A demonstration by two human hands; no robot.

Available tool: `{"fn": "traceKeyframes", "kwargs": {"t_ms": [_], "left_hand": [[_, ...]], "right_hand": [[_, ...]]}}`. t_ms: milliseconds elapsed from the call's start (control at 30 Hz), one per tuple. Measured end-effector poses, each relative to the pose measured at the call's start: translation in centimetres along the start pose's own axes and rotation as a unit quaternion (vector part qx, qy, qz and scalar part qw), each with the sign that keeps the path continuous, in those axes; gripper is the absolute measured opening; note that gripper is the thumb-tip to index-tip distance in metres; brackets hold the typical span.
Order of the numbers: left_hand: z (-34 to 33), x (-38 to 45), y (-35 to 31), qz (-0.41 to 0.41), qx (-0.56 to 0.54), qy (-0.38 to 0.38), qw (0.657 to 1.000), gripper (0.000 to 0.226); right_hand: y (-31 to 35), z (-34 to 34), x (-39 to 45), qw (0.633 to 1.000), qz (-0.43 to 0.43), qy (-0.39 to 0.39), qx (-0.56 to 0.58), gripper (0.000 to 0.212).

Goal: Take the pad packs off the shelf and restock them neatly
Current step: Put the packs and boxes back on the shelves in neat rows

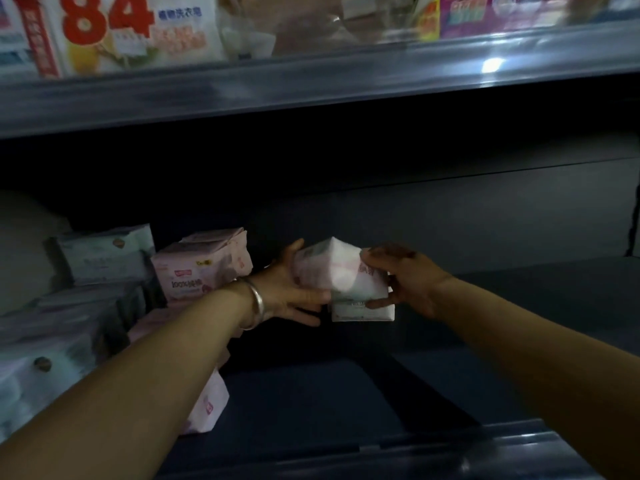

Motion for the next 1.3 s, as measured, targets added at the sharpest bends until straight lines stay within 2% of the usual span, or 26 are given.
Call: {"fn": "traceKeyframes", "kwargs": {"t_ms": [133, 267, 300, 400, 433, 533, 633, 733, 800, 933, 1000, 1067, 1133, 1200, 1267, 1300], "left_hand": [[0.9, -0.2, 0.1, 0.064, -0.119, 0.000, 0.991, 0.076], [1.2, -0.3, -0.1, 0.044, -0.057, -0.037, 0.997, 0.041], [1.4, -0.3, -0.1, 0.033, -0.044, -0.040, 0.998, 0.041], [2.0, -0.5, 0.0, 0.015, -0.019, -0.044, 0.999, 0.052], [2.1, -0.5, 0.0, 0.009, -0.007, -0.041, 0.999, 0.056], [2.2, -0.5, 0.2, -0.015, 0.041, -0.003, 0.999, 0.063], [2.4, -0.7, 0.6, 0.003, 0.161, 0.036, 0.986, 0.067], [2.5, -1.2, 0.4, 0.017, 0.296, 0.047, 0.954, 0.053], [3.0, -1.2, 0.5, 0.005, 0.277, 0.011, 0.961, 0.044], [4.8, -0.9, 1.5, -0.013, 0.111, -0.082, 0.990, 0.048], [4.4, -1.1, 1.6, -0.010, -0.015, -0.096, 0.995, 0.032], [3.6, -1.2, 1.7, -0.004, -0.064, -0.074, 0.995, 0.020], [3.3, -1.3, 2.3, 0.021, -0.025, -0.031, 0.999, 0.031], [3.7, -1.8, 3.4, 0.087, 0.063, 0.003, 0.994, 0.045], [4.0, -2.6, 4.5, 0.158, 0.149, 0.043, 0.975, 0.043], [3.9, -2.9, 4.7, 0.171, 0.171, 0.063, 0.968, 0.036]], "right_hand": [[0.6, -0.2, -0.3, 0.997, 0.065, 0.031, 0.017, 0.010], [0.3, -0.8, -0.5, 0.995, 0.073, 0.070, -0.009, 0.012], [0.1, -0.8, -0.5, 0.995, 0.070, 0.070, -0.018, 0.012], [-0.4, -1.2, -0.2, 0.995, 0.023, 0.090, -0.038, 0.050], [-0.6, -1.6, -0.3, 0.993, 0.004, 0.110, -0.053, 0.056], [-1.2, -2.9, -0.2, 0.983, -0.033, 0.153, -0.099, 0.063], [-2.1, -3.8, 0.4, 0.979, -0.022, 0.145, -0.142, 0.069], [-2.9, -4.7, 1.0, 0.975, 0.008, 0.129, -0.179, 0.070], [-3.0, -4.9, 1.4, 0.981, 0.020, 0.111, -0.160, 0.078], [-2.6, -4.1, 1.7, 0.993, -0.003, 0.085, -0.078, 0.090], [-3.3, -4.7, 1.2, 0.990, -0.032, 0.112, -0.081, 0.079], [-4.0, -5.6, 0.9, 0.988, -0.029, 0.121, -0.087, 0.069], [-3.8, -6.0, 1.1, 0.993, 0.008, 0.089, -0.078, 0.064], [-2.5, -5.9, 1.4, 0.990, 0.060, 0.049, -0.117, 0.055], [-1.3, -6.1, 1.7, 0.965, 0.098, 0.039, -0.239, 0.055], [-0.9, -6.5, 1.8, 0.941, 0.118, 0.042, -0.315, 0.057]]}}
Point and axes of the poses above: each hand's wrist, its own x-axis towards the middle knuckle, its own z-axis out of the back of the hand, y = z × x, the point moved 5 cm from there along x, towards the middle knuckle, and after that the axes turned 12 degrees about x, right-handed, at the moved point
